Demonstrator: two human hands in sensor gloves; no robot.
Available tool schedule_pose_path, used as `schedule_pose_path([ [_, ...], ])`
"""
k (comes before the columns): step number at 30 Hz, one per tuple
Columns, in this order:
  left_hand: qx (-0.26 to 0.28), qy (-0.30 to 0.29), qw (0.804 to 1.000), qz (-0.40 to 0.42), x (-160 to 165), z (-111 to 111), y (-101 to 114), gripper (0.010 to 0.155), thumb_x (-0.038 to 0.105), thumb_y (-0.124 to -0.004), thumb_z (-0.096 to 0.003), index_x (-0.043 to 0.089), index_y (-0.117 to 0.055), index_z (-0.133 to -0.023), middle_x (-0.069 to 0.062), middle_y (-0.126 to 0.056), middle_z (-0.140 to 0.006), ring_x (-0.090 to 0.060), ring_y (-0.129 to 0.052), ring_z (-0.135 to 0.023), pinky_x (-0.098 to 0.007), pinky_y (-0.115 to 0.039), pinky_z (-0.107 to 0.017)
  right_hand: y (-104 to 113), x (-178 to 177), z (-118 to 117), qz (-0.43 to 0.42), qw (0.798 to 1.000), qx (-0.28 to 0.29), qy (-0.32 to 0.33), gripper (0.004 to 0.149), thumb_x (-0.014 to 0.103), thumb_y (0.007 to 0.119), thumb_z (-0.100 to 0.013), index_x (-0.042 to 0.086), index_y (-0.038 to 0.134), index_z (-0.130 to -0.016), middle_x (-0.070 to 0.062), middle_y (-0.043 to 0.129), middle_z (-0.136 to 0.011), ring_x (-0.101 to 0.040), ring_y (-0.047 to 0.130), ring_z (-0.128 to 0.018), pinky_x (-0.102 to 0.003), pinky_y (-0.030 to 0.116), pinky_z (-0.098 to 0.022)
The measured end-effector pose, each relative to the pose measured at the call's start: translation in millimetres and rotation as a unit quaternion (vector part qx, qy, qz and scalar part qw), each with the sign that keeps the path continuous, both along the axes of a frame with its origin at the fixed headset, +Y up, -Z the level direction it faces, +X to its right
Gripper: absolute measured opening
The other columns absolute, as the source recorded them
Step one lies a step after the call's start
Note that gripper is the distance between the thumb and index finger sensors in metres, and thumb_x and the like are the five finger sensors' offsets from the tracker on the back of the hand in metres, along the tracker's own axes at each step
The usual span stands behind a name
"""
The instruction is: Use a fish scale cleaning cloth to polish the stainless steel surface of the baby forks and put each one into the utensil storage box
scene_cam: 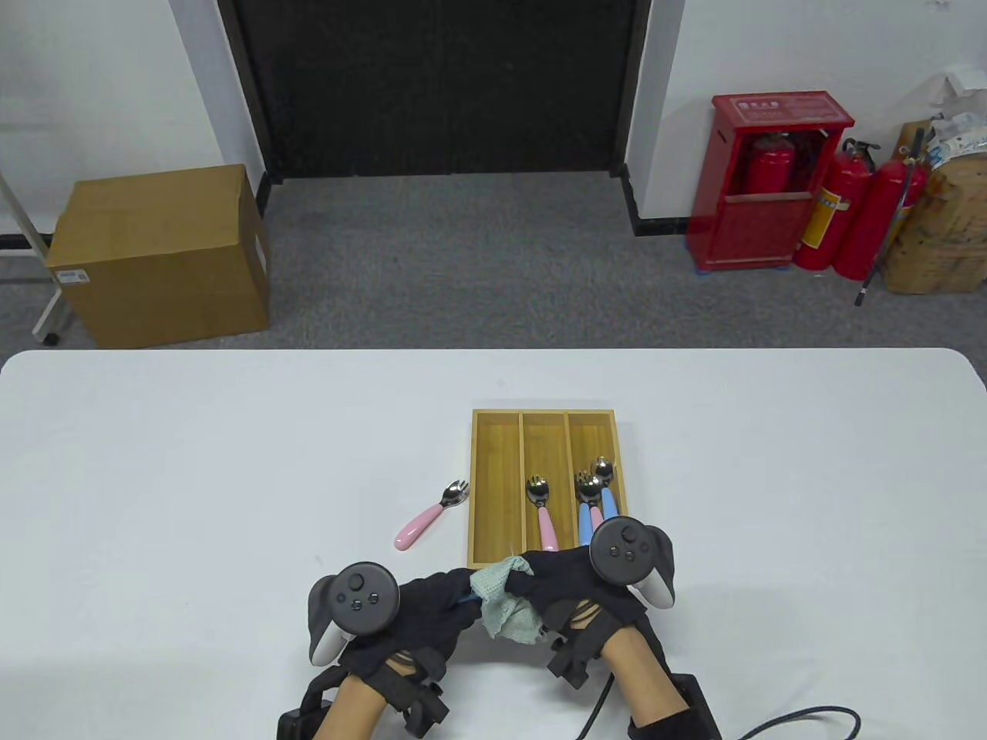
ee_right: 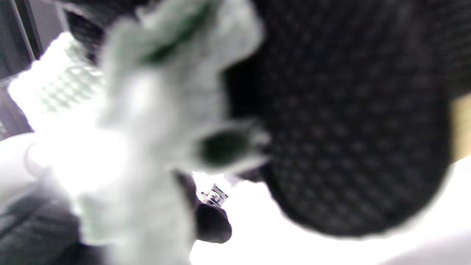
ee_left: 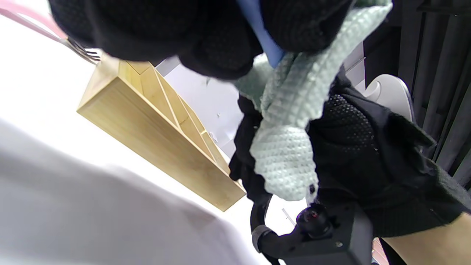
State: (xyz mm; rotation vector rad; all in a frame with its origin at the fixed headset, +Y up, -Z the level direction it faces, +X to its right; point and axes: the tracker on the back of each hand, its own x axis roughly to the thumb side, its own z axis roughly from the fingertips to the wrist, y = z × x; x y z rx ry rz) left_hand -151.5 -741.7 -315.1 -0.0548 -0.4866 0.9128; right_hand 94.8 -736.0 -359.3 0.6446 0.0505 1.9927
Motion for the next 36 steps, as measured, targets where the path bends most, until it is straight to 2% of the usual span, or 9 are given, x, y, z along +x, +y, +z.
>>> schedule_pose_path([
  [6, -0.003, -0.005, 1.0, -0.006, 4.2, -0.5, -2.3, 0.049, 0.043, -0.078, -0.0472, 0.022, -0.08, -0.092, -0.004, -0.097, -0.06, -0.019, -0.095, -0.034, -0.055, -0.077, -0.053, -0.2, 0.9, -0.5, -0.019, 1.0, -0.002, 0.014, 0.042, 0.033, 0.084, -0.032, 0.012, 0.096, -0.067, -0.021, 0.106, -0.047, -0.032, 0.108, -0.02, -0.054, 0.085, -0.027],
  [10, -0.007, -0.003, 1.0, -0.002, 4.8, -1.5, -3.2, 0.049, 0.043, -0.078, -0.0475, 0.022, -0.08, -0.092, -0.004, -0.097, -0.061, -0.019, -0.095, -0.034, -0.055, -0.077, -0.053, 0.1, 2.3, -0.6, -0.008, 1.0, 0.002, -0.005, 0.042, 0.033, 0.083, -0.032, 0.013, 0.096, -0.067, -0.021, 0.107, -0.044, -0.03, 0.107, -0.016, -0.053, 0.086, -0.024],
  [20, -0.014, 0.012, 1.0, -0.003, 4.3, -3.1, -2.1, 0.052, 0.044, -0.077, -0.0483, 0.018, -0.077, -0.093, -0.004, -0.097, -0.059, -0.018, -0.095, -0.032, -0.053, -0.078, -0.052, 5.3, 13.4, 2.6, 0.014, 0.991, 0.065, -0.119, 0.041, 0.034, 0.084, -0.032, 0.01, 0.098, -0.063, -0.019, 0.108, -0.035, -0.027, 0.107, -0.008, -0.051, 0.087, -0.02],
  [25, -0.001, 0.038, 0.998, -0.056, -4.0, -3.3, -0.2, 0.052, 0.043, -0.077, -0.0477, 0.016, -0.077, -0.092, -0.004, -0.098, -0.058, -0.018, -0.096, -0.031, -0.054, -0.078, -0.051, -1.8, 32.3, -1.9, 0.015, 0.986, 0.057, -0.157, 0.041, 0.033, 0.085, -0.033, 0.007, 0.097, -0.063, -0.018, 0.107, -0.036, -0.028, 0.106, -0.009, -0.052, 0.087, -0.021],
  [27, -0.004, 0.052, 0.997, -0.065, -9.4, -3.6, -0.7, 0.053, 0.042, -0.075, -0.0481, 0.016, -0.074, -0.094, -0.005, -0.096, -0.061, -0.02, -0.095, -0.034, -0.055, -0.076, -0.053, -8.6, 44.4, -5.1, 0.008, 0.984, 0.04, -0.175, 0.041, 0.032, 0.086, -0.033, 0.006, 0.096, -0.064, -0.019, 0.107, -0.036, -0.029, 0.106, -0.009, -0.053, 0.086, -0.021],
  [31, -0.034, 0.066, 0.994, -0.075, -11.4, -5.7, 3.0, 0.057, 0.034, -0.067, -0.0503, 0.016, -0.057, -0.104, -0.01, -0.085, -0.08, -0.025, -0.093, -0.052, -0.06, -0.068, -0.059, -18.6, 62.6, -10.5, -0.019, 0.978, 0.011, -0.208, 0.042, 0.032, 0.086, -0.034, 0.005, 0.096, -0.064, -0.02, 0.107, -0.037, -0.029, 0.106, -0.01, -0.053, 0.086, -0.022],
  [36, -0.05, 0.091, 0.985, -0.139, 9.6, -20.0, 9.2, 0.06, 0.031, -0.066, -0.051, 0.016, -0.051, -0.107, -0.009, -0.08, -0.089, -0.029, -0.092, -0.062, -0.062, -0.064, -0.063, -21.8, 71.0, -11.6, -0.061, 0.97, -0.002, -0.234, 0.042, 0.032, 0.086, -0.035, 0.005, 0.095, -0.065, -0.02, 0.107, -0.037, -0.029, 0.106, -0.01, -0.053, 0.086, -0.022],
])
